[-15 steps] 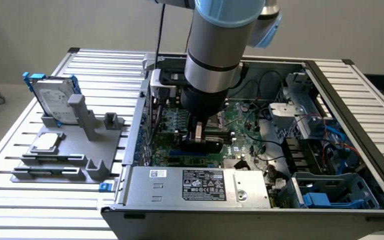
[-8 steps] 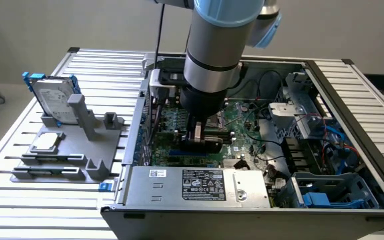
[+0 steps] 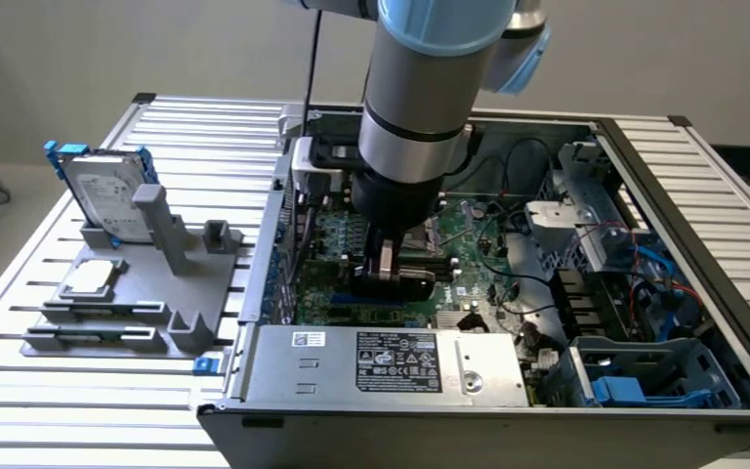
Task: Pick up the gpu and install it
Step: 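Insert the gpu into the slot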
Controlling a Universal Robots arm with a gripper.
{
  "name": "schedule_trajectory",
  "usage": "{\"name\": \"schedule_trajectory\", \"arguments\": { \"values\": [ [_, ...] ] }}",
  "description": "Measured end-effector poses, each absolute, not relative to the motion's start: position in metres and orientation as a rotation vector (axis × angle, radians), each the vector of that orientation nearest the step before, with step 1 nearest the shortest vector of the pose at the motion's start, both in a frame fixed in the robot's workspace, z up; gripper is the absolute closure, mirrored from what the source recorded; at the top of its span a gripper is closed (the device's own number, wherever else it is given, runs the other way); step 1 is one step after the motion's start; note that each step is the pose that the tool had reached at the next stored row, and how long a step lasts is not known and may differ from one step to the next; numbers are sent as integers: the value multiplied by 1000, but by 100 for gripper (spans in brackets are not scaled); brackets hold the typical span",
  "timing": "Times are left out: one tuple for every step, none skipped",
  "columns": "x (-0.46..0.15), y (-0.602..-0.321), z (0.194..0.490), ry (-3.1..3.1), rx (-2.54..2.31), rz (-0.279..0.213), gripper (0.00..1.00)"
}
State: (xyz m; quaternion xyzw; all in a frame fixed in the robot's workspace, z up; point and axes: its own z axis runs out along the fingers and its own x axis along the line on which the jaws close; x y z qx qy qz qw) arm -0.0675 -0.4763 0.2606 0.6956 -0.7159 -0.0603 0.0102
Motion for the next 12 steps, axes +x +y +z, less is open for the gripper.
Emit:
{"name": "schedule_trajectory", "arguments": {
  "values": [
    [-68, -476, 260, -2234, 2171, -188, 74],
    [-68, -476, 260, -2234, 2171, -187, 74],
    [-68, -476, 259, -2234, 2171, -187, 74],
    [-68, -476, 259, -2234, 2170, -187, 74],
    [-68, -476, 259, -2234, 2170, -186, 74],
    [-68, -476, 259, -2233, 2170, -186, 74],
    [-68, -476, 258, -2233, 2169, -185, 74],
    [-68, -476, 258, -2233, 2169, -184, 74],
    [-68, -476, 258, -2233, 2169, -184, 74],
    [-68, -476, 257, -2232, 2168, -182, 74],
    [-68, -476, 257, -2232, 2168, -181, 74],
    [-68, -476, 257, -2231, 2167, -179, 74]
  ]
}}
